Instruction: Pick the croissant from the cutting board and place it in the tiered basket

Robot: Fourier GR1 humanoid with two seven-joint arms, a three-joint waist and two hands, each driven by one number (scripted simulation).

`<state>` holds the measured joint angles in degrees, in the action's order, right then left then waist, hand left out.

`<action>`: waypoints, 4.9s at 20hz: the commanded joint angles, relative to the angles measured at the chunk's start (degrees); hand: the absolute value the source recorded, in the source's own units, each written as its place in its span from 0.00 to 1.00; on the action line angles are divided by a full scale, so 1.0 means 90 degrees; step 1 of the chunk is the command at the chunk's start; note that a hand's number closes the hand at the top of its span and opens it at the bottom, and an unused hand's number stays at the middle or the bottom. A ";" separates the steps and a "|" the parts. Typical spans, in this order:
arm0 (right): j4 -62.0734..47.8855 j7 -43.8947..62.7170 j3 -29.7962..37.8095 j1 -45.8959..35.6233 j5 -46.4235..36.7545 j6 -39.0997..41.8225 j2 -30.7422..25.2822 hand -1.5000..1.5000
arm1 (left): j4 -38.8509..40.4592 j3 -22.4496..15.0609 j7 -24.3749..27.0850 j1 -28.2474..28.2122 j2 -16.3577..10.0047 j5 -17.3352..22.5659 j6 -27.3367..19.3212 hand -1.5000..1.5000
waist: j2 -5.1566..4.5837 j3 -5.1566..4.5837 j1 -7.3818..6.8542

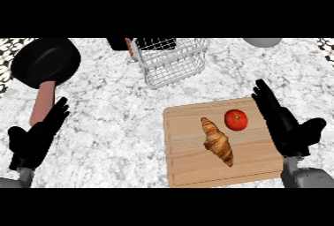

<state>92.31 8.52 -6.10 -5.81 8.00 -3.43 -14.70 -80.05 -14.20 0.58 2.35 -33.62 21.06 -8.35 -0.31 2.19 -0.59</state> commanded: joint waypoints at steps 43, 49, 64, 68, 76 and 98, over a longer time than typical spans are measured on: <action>0.3156 0.3011 -0.3612 0.2857 -0.9848 0.0197 0.1613 0.00 | -0.0241 -0.0448 -0.0966 0.1147 0.1858 -0.0101 -0.0197 0.50 | 0.0029 -0.0255 0.0057; 0.1786 0.3866 -0.3654 0.1916 -0.9469 -0.0360 0.1628 0.00 | -0.0759 -0.0223 -0.1275 0.0897 0.1722 -0.0196 -0.0076 0.50 | 0.0035 -0.0242 0.0021; 0.1698 0.4230 -0.3484 0.1909 -0.9469 -0.0380 0.1323 0.00 | -0.0358 0.0383 -0.1344 0.0943 0.2328 -0.0758 0.0473 0.50 | 0.0039 -0.0244 0.0079; 0.1110 0.3945 -0.3246 0.1837 -0.9322 -0.1090 0.1348 0.00 | -0.0415 0.0589 -0.1299 0.0778 0.2290 -0.0776 0.0766 0.50 | 0.0037 -0.0243 0.0072; 0.0701 0.3396 -0.2533 0.1374 -0.8608 -0.1139 0.1271 0.00 | -0.0411 0.0777 -0.1329 0.0690 0.2478 -0.1071 0.0885 0.50 | 0.0034 -0.0243 0.0065; -0.1359 0.1947 -0.1446 0.0617 -0.7702 -0.2043 0.1343 0.00 | -0.0690 0.1260 -0.1914 0.1041 0.2783 -0.1274 0.1112 0.50 | 0.0034 -0.0242 0.0064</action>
<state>84.62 29.15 -20.43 0.62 -62.11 -21.03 -1.94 -85.98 -4.73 -14.03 9.53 -8.22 8.73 1.25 0.60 -0.50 0.10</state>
